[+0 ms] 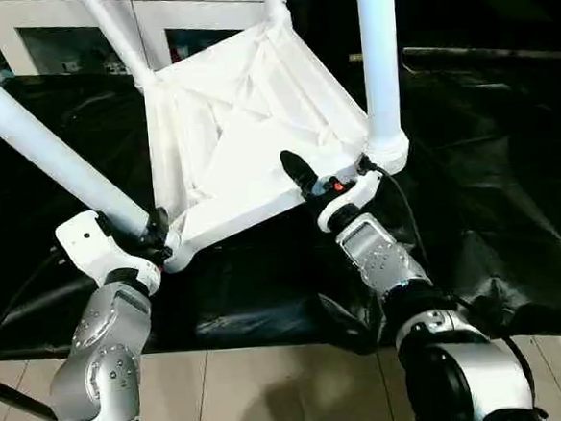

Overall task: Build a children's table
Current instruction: Flip table

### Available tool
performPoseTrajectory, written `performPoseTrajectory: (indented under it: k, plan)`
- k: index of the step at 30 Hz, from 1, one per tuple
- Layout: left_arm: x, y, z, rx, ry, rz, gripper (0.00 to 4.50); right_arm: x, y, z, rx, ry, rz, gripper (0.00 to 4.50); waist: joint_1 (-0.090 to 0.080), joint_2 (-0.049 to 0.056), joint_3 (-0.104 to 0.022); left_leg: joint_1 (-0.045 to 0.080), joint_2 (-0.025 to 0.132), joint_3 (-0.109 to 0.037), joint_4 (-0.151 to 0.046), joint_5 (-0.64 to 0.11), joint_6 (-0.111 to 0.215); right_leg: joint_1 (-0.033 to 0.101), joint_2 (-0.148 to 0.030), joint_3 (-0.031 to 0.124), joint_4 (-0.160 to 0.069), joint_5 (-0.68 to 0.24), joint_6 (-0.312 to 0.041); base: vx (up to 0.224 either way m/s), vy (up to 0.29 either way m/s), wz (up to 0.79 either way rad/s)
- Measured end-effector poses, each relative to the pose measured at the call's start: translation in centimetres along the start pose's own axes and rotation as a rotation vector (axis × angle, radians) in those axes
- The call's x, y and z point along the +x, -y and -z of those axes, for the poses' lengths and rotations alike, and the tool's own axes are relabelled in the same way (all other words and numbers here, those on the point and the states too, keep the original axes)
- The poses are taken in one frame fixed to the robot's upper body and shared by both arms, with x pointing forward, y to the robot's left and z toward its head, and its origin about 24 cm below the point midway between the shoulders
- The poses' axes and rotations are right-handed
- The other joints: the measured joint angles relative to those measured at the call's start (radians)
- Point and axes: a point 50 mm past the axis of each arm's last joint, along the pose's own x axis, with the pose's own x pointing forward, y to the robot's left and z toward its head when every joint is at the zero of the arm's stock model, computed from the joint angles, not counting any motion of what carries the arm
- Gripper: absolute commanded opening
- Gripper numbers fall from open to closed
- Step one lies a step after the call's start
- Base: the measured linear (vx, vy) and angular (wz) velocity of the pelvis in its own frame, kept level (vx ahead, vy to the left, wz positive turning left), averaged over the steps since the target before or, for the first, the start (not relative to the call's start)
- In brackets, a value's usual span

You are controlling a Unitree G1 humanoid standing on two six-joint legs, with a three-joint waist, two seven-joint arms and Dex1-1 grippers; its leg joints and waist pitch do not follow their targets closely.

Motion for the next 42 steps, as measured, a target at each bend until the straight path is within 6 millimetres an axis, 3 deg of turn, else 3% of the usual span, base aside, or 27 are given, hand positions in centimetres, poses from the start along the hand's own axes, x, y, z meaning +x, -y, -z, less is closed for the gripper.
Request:
performPoseTrajectory:
  k: [15,23,24,25,28,29,33,35,42]
  plan:
    - [0.0,0.2,0.1,-0.002,0.002,0.01,2.26,0.4,0.1,0.0,0.024,0.009,0.025,2.69,0.0,-0.001,0.001,-0.002,0.002,0.001,0.001,0.0,0.0,-0.001,0.0,-0.003,0.0,0.0,0.0,0.0,0.0,0.0]
    - [0.0,0.4,0.1,0.02,0.002,0.017,2.25,0.4,0.4,0.1,0.035,0.014,0.055,2.25,0.0,-0.001,0.001,-0.002,0.002,0.001,0.001,0.0,0.0,-0.001,0.0,-0.003,0.0,0.0,-0.001,0.0,0.0,0.0]
    - [0.1,0.4,0.1,0.023,0.002,0.019,2.81,0.4,0.4,0.1,0.037,0.016,0.058,2.2,0.0,-0.001,0.001,-0.002,0.003,0.001,0.001,0.0,0.0,-0.001,0.0,-0.004,0.0,0.0,-0.001,0.0,0.0,0.0]
    - [0.1,0.4,0.2,0.024,0.003,0.021,2.95,0.4,0.5,0.1,0.036,0.017,0.059,2.19,0.0,-0.001,0.001,-0.002,0.003,0.001,0.001,0.0,0.0,-0.001,0.0,-0.004,0.0,0.0,-0.001,0.0,0.0,0.0]
    - [0.1,0.5,0.1,0.016,0.018,0.041,3.02,0.3,0.6,0.2,0.04,0.018,0.066,2.18,0.0,-0.001,0.001,-0.002,0.003,0.001,0.001,0.0,0.0,-0.001,0.0,-0.004,0.0,0.0,-0.001,0.0,0.0,0.0]
    - [0.2,0.5,0.1,0.015,0.019,0.042,3.31,0.3,0.6,0.2,0.04,0.018,0.066,2.17,0.0,-0.001,0.001,-0.003,0.003,0.001,0.001,0.0,0.0,-0.002,0.0,-0.004,0.0,0.0,-0.001,0.0,0.0,0.0]
    - [0.2,0.6,0.1,-0.013,0.025,0.064,3.45,0.3,0.6,0.1,0.027,0.022,0.067,2.16,0.0,-0.001,0.001,-0.003,0.003,0.001,0.001,0.0,0.0,-0.002,0.0,-0.005,0.001,-0.001,-0.001,0.0,0.0,0.0]
    - [0.1,0.5,-0.1,-0.027,0.033,0.073,3.74,0.3,0.6,0.1,0.022,0.023,0.067,2.16,0.0,-0.001,0.001,-0.003,0.003,0.001,0.001,0.0,0.0,-0.002,0.0,-0.005,0.001,-0.001,-0.001,0.0,0.0,0.0]
    - [-1.1,-0.9,-1.8,-0.065,0.134,0.184,4.21,0.3,0.6,-0.7,-0.016,0.042,0.075,2.16,0.001,-0.001,0.001,-0.003,0.003,0.001,0.001,0.001,0.0,-0.002,0.0,-0.005,0.001,-0.001,-0.002,0.0,0.0,0.0]
